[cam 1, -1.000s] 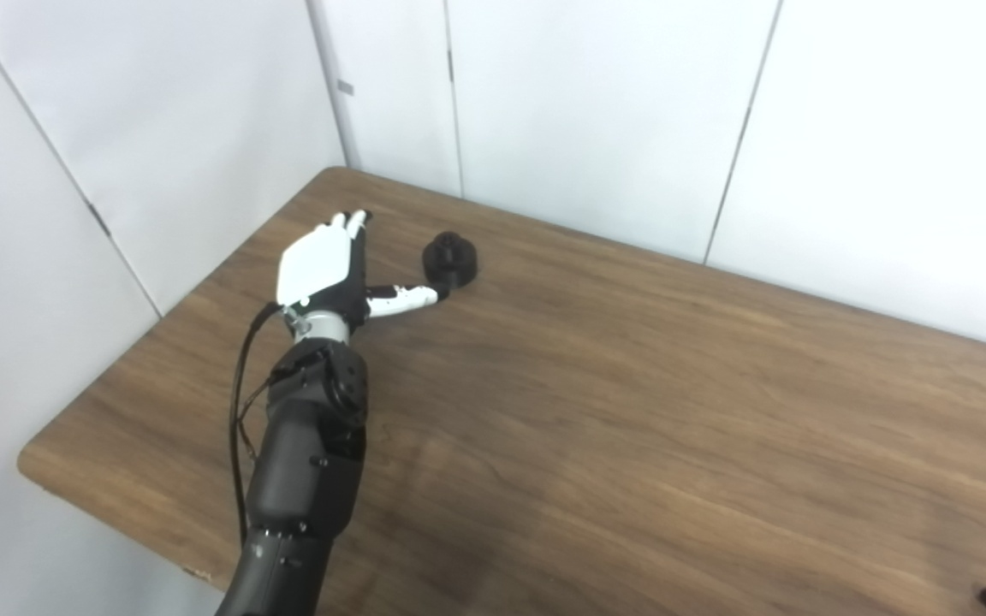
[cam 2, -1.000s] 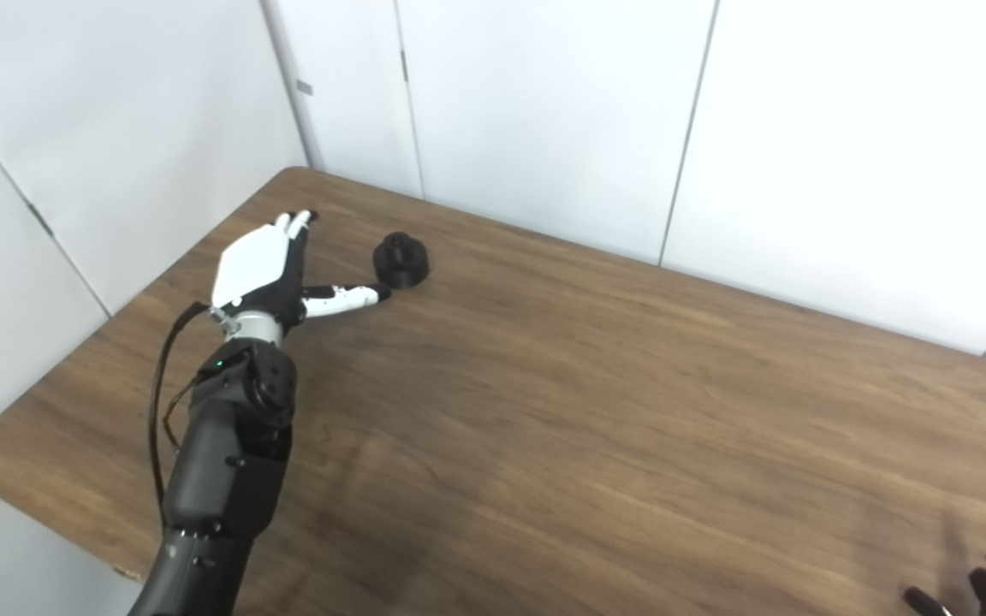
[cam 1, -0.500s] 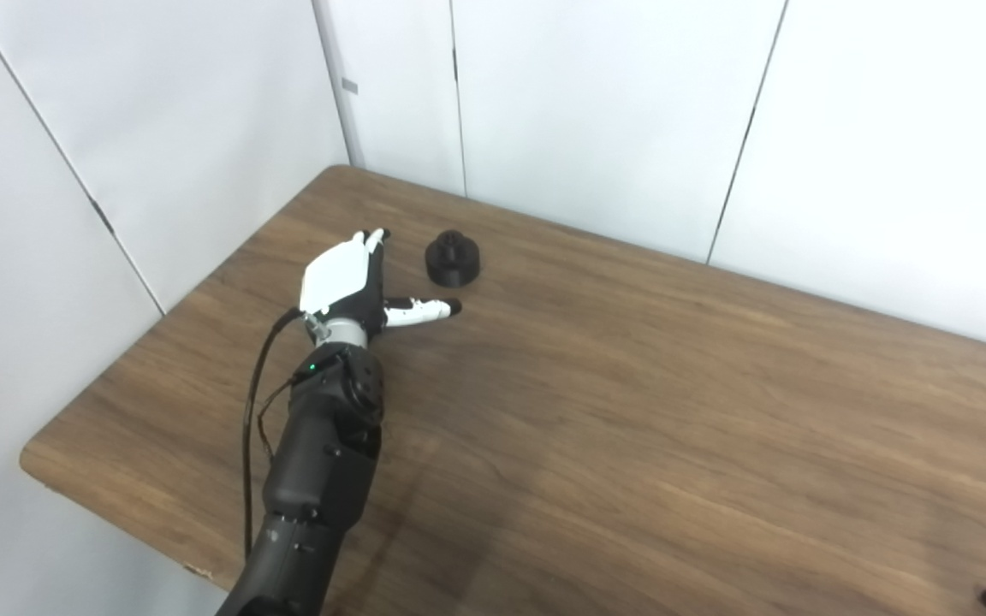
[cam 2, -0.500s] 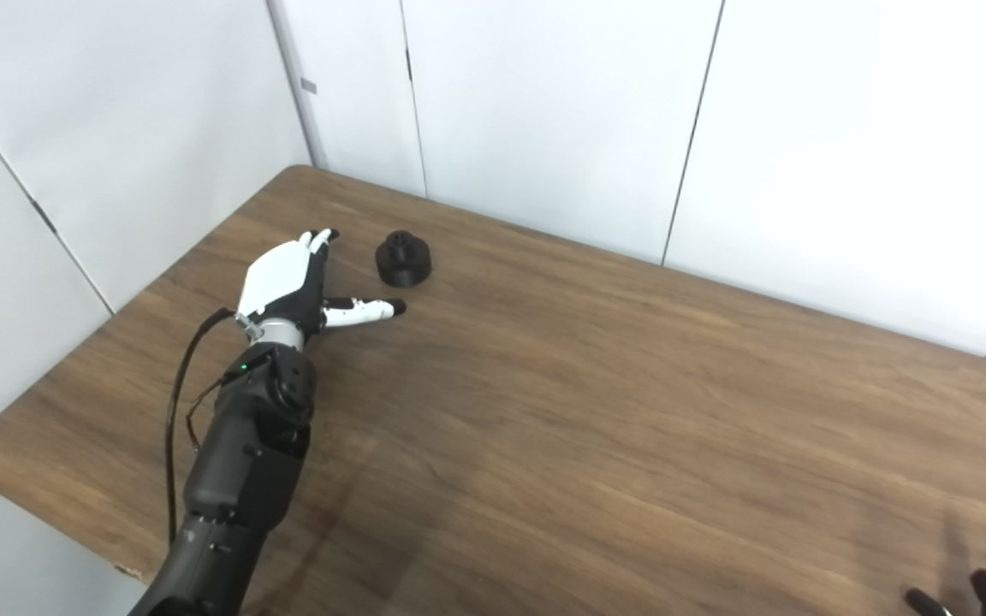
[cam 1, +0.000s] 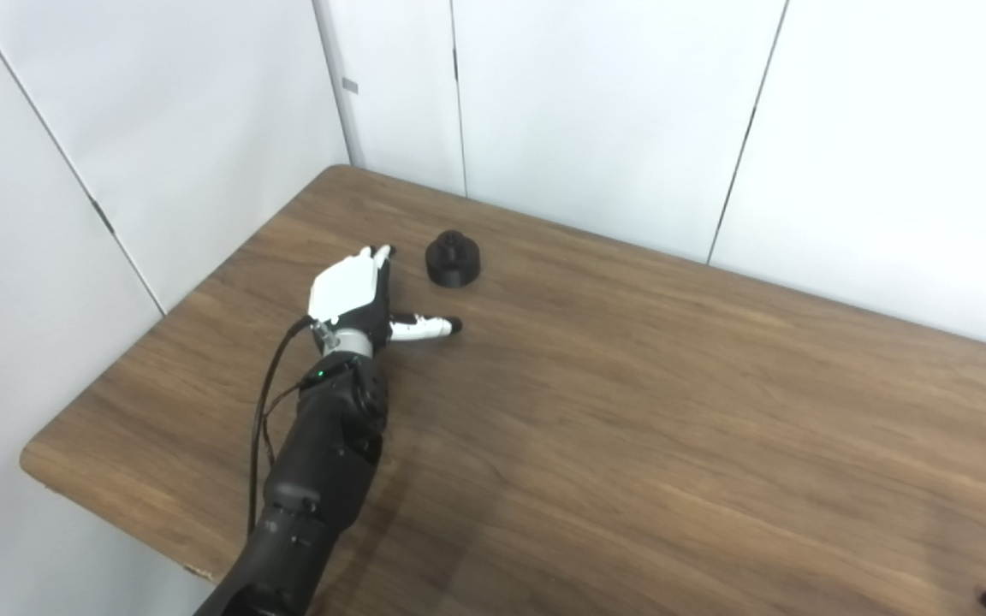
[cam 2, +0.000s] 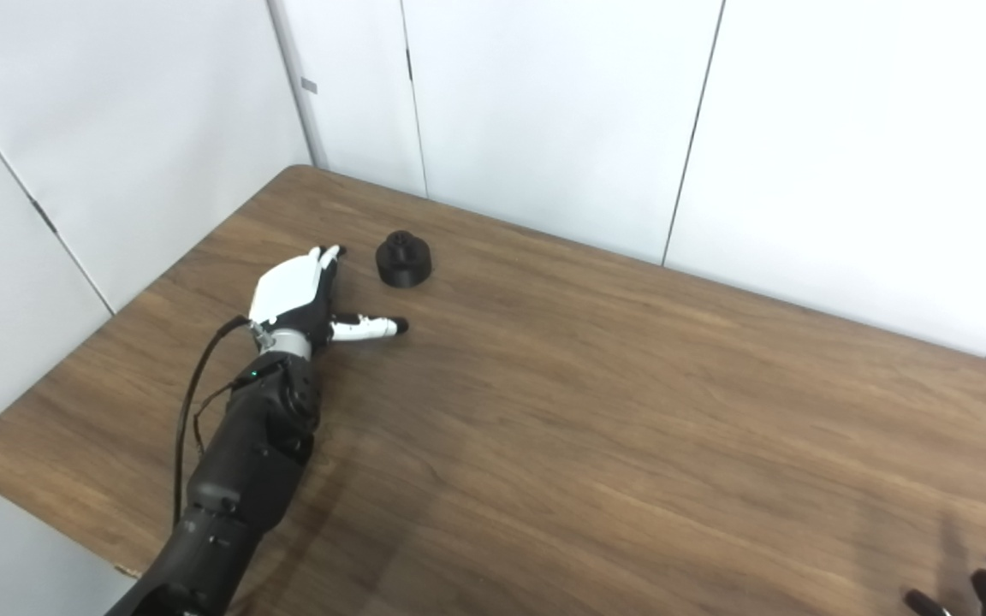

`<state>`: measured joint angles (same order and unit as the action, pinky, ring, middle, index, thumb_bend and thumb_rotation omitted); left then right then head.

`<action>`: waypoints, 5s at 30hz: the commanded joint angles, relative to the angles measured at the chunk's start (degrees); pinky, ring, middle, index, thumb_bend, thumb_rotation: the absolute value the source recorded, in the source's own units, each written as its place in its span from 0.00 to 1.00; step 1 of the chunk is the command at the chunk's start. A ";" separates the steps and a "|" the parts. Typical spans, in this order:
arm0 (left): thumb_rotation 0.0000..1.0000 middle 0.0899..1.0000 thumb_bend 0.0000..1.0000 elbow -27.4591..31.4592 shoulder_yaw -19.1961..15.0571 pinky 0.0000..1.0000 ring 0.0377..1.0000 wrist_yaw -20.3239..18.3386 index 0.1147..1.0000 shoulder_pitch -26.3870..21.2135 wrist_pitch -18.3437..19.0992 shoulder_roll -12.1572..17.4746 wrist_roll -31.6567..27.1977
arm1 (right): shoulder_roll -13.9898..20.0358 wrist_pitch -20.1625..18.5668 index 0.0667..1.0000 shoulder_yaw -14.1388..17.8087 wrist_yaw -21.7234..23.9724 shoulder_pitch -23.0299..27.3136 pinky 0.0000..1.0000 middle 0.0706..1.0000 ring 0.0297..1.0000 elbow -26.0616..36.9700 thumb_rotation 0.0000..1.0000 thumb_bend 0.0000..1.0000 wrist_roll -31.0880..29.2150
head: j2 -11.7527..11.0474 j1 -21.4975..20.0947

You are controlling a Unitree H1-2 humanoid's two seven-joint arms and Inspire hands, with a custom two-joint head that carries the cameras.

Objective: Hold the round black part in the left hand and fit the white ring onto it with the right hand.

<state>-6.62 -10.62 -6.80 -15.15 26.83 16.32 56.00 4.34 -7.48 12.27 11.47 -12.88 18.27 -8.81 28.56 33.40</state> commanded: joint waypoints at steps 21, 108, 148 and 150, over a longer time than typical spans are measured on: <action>0.54 1.00 1.00 -9.39 1.81 1.00 1.00 7.37 0.96 -7.52 -0.02 2.94 -6.97 | 1.41 4.63 1.00 -0.86 0.54 -8.86 0.91 1.00 1.00 -1.38 0.87 0.52 1.90 | -1.78 -1.12; 0.04 0.87 0.51 -24.10 10.32 1.00 0.87 27.51 0.41 -13.70 -17.02 4.83 -28.05 | -0.48 9.74 1.00 -2.33 -1.25 -12.41 0.90 1.00 1.00 0.04 0.91 0.65 8.58 | -0.58 -8.08; 0.05 0.84 0.51 -3.25 31.55 1.00 0.87 15.43 0.41 -2.90 -28.45 1.24 -19.90 | -5.06 3.14 0.96 -7.63 -6.10 -11.66 0.90 1.00 1.00 6.02 0.77 0.57 3.25 | 2.48 -29.91; 0.05 0.84 0.51 -2.37 32.09 1.00 0.87 14.57 0.41 -2.28 -28.47 1.25 -19.85 | -5.39 2.38 0.95 -8.02 -6.73 -11.70 0.90 1.00 1.00 6.70 0.76 0.59 3.07 | 2.82 -30.96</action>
<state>-11.45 20.66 9.43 -16.94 0.67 16.89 34.35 3.12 -5.36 5.40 6.26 -12.95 21.05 -4.82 31.37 2.38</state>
